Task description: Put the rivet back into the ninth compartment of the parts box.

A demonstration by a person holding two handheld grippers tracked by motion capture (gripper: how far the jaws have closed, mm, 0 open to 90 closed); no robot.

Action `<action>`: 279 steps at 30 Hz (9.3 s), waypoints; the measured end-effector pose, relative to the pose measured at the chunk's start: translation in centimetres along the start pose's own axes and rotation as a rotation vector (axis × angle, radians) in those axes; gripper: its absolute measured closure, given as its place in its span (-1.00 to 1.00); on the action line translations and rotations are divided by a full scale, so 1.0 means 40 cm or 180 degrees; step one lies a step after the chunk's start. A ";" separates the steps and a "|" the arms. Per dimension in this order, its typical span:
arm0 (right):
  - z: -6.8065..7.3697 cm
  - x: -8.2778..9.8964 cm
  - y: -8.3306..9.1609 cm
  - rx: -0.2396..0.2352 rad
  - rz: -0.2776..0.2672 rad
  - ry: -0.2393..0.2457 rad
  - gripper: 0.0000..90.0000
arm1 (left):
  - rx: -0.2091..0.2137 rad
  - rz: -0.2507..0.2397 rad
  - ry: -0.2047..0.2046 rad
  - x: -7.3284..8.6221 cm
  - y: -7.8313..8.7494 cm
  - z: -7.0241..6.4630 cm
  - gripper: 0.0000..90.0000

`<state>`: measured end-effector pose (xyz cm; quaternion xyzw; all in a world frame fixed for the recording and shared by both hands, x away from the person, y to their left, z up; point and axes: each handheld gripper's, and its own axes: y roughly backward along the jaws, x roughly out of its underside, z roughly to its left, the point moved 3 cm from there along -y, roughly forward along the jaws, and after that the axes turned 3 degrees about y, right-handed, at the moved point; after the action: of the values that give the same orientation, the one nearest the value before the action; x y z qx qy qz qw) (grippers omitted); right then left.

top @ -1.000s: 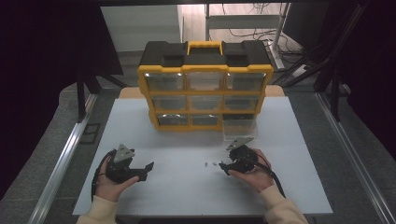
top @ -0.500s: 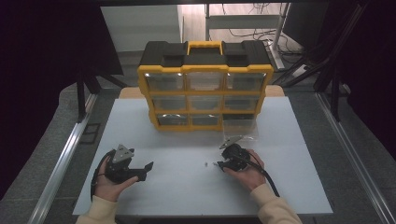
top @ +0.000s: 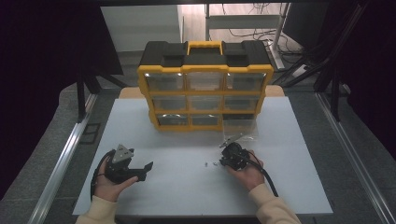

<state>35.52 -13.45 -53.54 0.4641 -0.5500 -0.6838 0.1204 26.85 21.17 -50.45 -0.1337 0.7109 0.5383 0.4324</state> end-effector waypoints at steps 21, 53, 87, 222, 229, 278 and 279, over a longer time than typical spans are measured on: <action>-0.007 -0.001 0.025 -0.0103 -0.0142 -0.0010 0.84 | -0.0019 -0.0008 0.0020 0.002 0.002 0.007 -0.72; -0.043 -0.038 0.171 -0.0159 -0.0710 -0.0127 0.84 | -0.0037 -0.0031 0.0024 0.000 0.004 0.008 -0.72; -0.093 -0.065 0.251 0.0031 -0.0878 -0.0181 0.84 | -0.0019 0.0004 0.0068 0.004 -0.003 0.020 -0.72; 0.034 -0.023 0.024 -0.0168 -0.0303 0.0297 -0.31 | 0.0001 0.0067 0.0029 0.005 -0.013 0.009 -0.73; 0.032 -0.023 0.015 -0.0164 -0.0282 0.0302 -0.29 | 0.0005 0.0065 0.0021 0.004 -0.014 0.008 -0.73; 0.056 -0.046 -0.026 -0.0310 0.0052 0.0477 0.84 | -0.0005 0.0059 0.0029 0.006 -0.011 0.014 -0.73; 0.056 -0.046 -0.026 -0.0310 0.0052 0.0477 0.84 | -0.0006 0.0060 0.0028 0.006 -0.011 0.014 -0.73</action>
<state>35.16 -10.41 -53.58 0.5030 -0.5093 -0.6721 0.1892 27.25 21.59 -50.96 -0.1297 0.7135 0.5424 0.4241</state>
